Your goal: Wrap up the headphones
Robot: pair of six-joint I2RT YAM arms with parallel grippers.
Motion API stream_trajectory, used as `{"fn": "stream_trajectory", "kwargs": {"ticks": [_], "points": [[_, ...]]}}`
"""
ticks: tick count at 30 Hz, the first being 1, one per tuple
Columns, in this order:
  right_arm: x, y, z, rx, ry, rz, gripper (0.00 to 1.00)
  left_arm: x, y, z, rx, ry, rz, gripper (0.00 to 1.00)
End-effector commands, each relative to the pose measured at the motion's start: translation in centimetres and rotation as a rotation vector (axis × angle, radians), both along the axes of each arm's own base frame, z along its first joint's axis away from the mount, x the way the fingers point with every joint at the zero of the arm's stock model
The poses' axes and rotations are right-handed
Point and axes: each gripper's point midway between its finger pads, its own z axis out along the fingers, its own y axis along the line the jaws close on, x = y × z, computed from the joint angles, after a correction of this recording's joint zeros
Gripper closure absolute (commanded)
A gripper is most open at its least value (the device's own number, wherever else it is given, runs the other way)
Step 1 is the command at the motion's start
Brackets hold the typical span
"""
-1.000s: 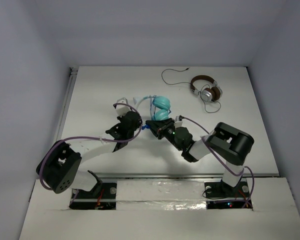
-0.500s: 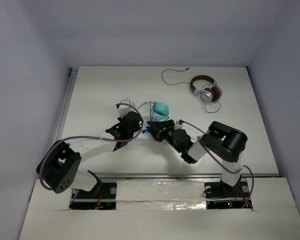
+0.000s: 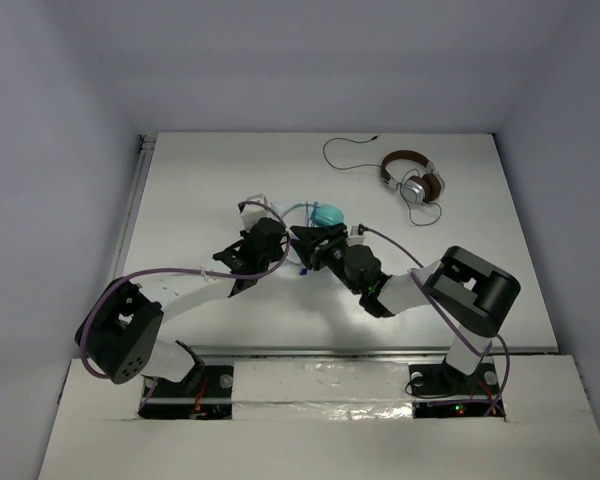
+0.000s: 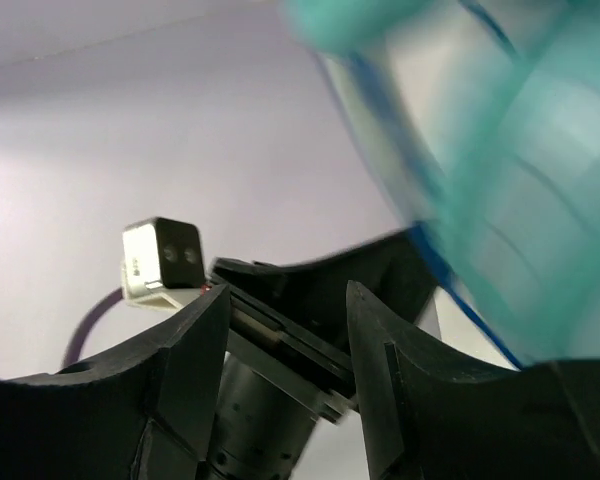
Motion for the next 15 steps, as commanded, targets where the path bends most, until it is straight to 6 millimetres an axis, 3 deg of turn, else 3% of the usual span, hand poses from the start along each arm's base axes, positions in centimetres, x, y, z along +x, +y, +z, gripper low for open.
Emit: {"fn": "stream_trajectory", "kwargs": {"ticks": [1,5,10,12,13,14,15], "points": [[2.0,-0.4,3.1,-0.023,-0.060,-0.072,0.44,-0.9,-3.3,2.0,-0.073,-0.001,-0.146,1.00],[2.0,-0.8,3.6,-0.079,-0.068,-0.088,0.45,-1.2,-3.1,2.2,-0.077,-0.007,-0.149,1.00],[1.4,-3.1,5.4,-0.119,-0.131,-0.147,0.47,-0.9,-3.4,3.7,-0.084,-0.030,-0.159,1.00],[0.8,-4.0,7.8,-0.149,-0.205,-0.162,0.56,-0.9,-3.5,4.4,-0.095,-0.042,-0.168,1.00],[0.6,-4.4,7.9,-0.192,-0.212,-0.164,0.65,-0.8,-3.7,4.9,-0.102,-0.051,-0.170,1.00],[0.2,-5.2,10.4,-0.209,-0.270,-0.185,0.74,-0.8,-3.8,5.7,-0.114,-0.063,-0.176,1.00],[0.0,-5.8,11.0,-0.227,-0.284,-0.198,0.85,-0.8,-3.9,5.8,-0.118,-0.065,-0.179,1.00]]}}
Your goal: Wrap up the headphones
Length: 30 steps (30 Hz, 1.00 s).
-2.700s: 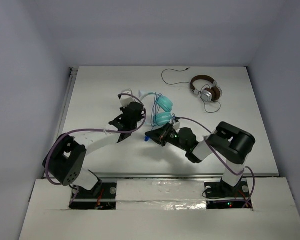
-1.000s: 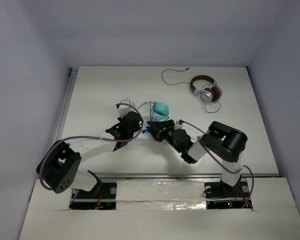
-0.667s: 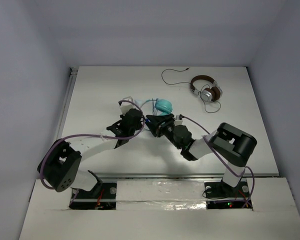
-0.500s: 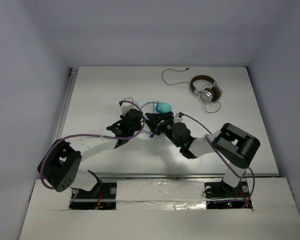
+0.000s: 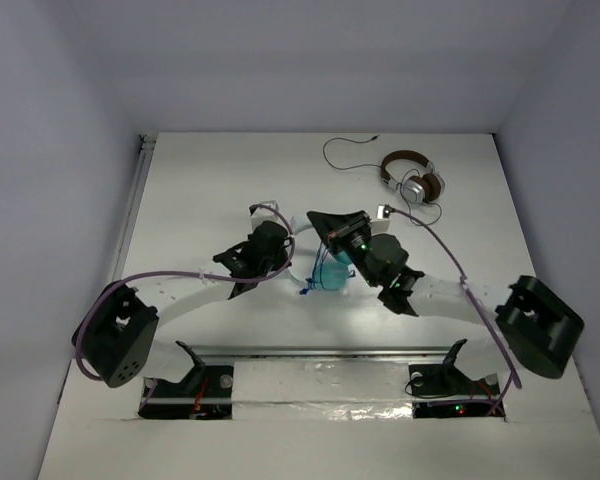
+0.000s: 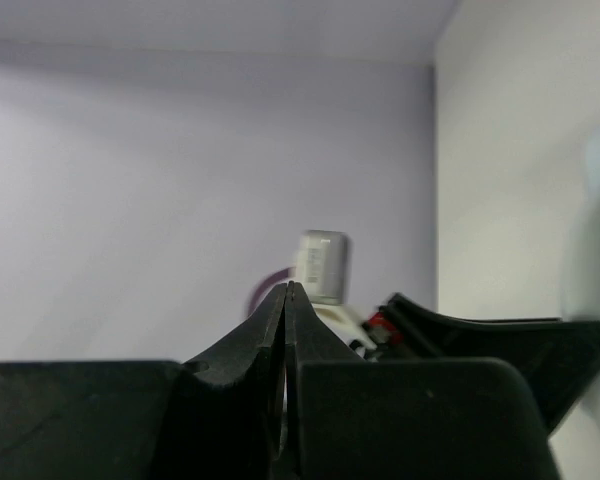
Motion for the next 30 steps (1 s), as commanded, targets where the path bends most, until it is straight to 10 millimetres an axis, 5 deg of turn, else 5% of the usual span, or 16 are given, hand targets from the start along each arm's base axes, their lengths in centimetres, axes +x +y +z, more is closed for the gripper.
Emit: {"fn": "stream_trajectory", "kwargs": {"ticks": [1,6,13,21,26,30], "points": [[-0.1,-3.1,3.4,-0.131,-0.112,-0.107,0.97,1.9,-2.5,7.3,-0.170,-0.151,-0.020,1.00],[-2.4,-9.1,7.7,-0.219,-0.232,-0.246,1.00,1.8,-3.1,7.5,-0.191,-0.148,-0.042,1.00],[-5.5,-16.0,9.1,-0.427,-0.281,-0.369,0.97,2.4,-3.3,5.6,-0.145,-0.118,-0.042,1.00],[-9.0,-22.2,9.7,-0.536,-0.275,-0.443,0.67,3.6,-4.2,3.5,-0.095,-0.089,-0.043,0.99],[-9.7,-23.5,9.2,-0.580,-0.254,-0.449,0.35,4.2,-4.5,3.0,-0.080,-0.090,-0.047,0.75],[-9.7,-24.4,9.1,-0.599,-0.230,-0.481,0.19,4.5,-4.0,3.3,-0.064,-0.107,-0.022,0.65]]}}
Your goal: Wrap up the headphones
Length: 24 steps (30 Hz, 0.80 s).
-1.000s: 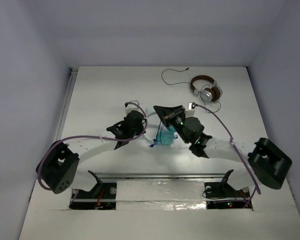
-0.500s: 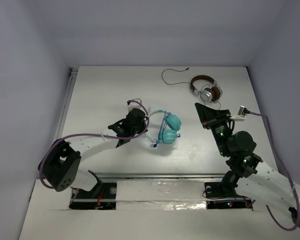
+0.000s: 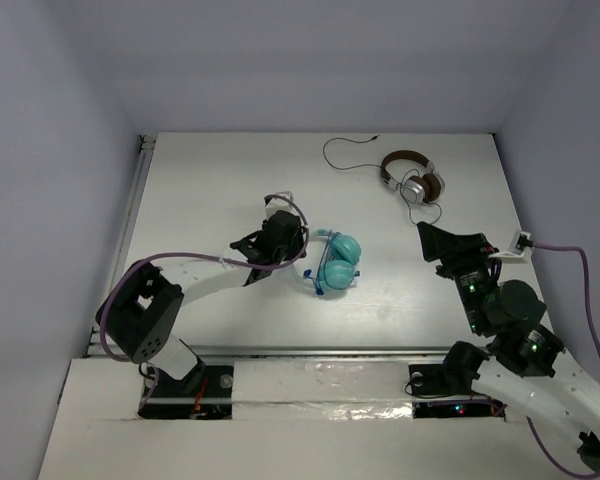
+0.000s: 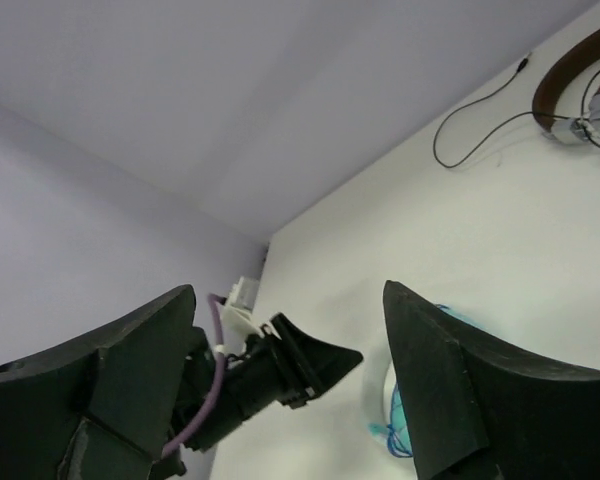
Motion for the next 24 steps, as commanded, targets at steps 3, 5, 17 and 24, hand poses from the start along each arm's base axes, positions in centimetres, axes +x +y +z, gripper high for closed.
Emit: {"fn": "stream_trajectory", "kwargs": {"ticks": [3,5,17,24], "points": [[-0.8,-2.8,1.4,-0.030,-0.013,-0.080,0.14,2.0,-0.4,4.4,-0.062,-0.123,0.052,0.57],[-1.3,-3.5,2.1,-0.025,-0.032,-0.085,0.09,2.0,0.3,5.9,-0.074,-0.159,0.071,0.51],[-2.7,-7.1,3.2,-0.097,-0.001,-0.174,0.94,-3.3,5.4,22.6,-0.369,-0.502,0.072,0.24],[-3.7,-8.0,3.8,-0.076,-0.019,-0.160,0.41,-6.5,7.8,26.6,-0.447,-0.589,0.049,0.14]]}}
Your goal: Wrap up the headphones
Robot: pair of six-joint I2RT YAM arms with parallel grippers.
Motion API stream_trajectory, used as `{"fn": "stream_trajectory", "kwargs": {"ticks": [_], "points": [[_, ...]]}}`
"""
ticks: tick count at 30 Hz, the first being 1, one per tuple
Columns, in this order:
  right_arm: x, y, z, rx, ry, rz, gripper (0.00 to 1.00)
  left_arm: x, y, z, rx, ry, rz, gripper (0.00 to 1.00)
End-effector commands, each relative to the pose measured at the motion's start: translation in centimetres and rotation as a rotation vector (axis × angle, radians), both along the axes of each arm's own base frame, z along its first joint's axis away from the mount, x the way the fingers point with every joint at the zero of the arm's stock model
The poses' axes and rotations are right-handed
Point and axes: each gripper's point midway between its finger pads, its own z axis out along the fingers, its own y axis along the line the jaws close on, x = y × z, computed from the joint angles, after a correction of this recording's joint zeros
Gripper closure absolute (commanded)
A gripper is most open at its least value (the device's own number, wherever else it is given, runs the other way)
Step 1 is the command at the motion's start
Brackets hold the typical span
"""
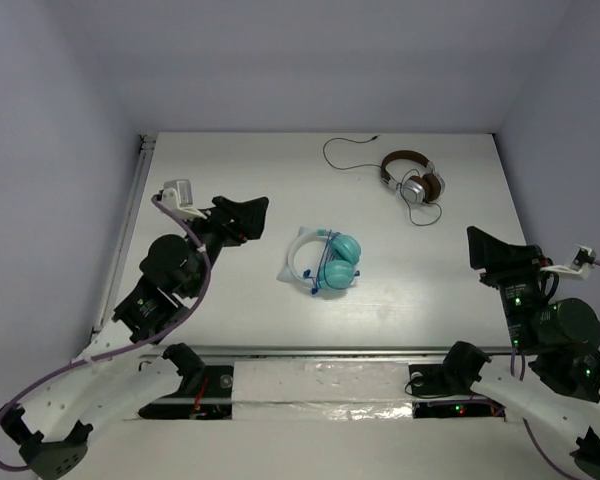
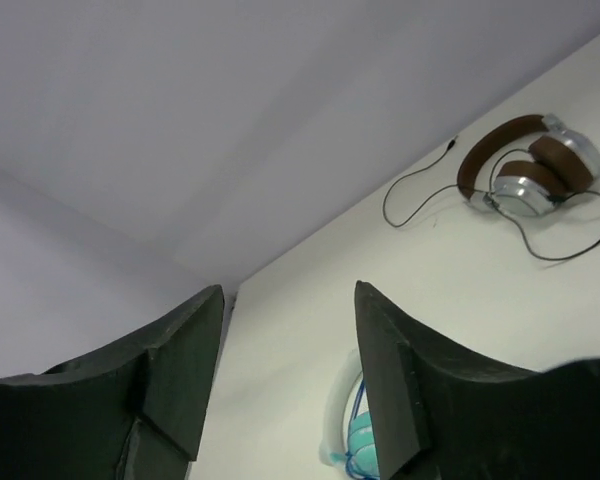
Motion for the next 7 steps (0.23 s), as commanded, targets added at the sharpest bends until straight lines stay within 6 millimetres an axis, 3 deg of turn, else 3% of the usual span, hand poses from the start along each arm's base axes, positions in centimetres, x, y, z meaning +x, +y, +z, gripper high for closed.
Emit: {"fn": "stream_trajectory", "kwargs": {"ticks": [1,3,5,7], "points": [[-0.62,-1.35,0.67,0.004,-0.002,-0.029,0.38,-0.64,0.51,-0.77,0.046,0.004,-0.009,0.14],[-0.43,-1.19,0.45,-0.003,0.013,-0.032,0.30,-0.79,0.62,-1.09,0.060,0.005,-0.011,0.15],[-0.04,-0.80,0.05,-0.028,0.039,-0.036,0.01,-0.74,0.27,-1.73,0.075,0.025,-0.024,0.15],[0.12,-0.62,0.24,-0.034,0.053,-0.036,0.00,-0.76,0.13,-1.49,0.070,0.034,-0.029,0.11]]}}
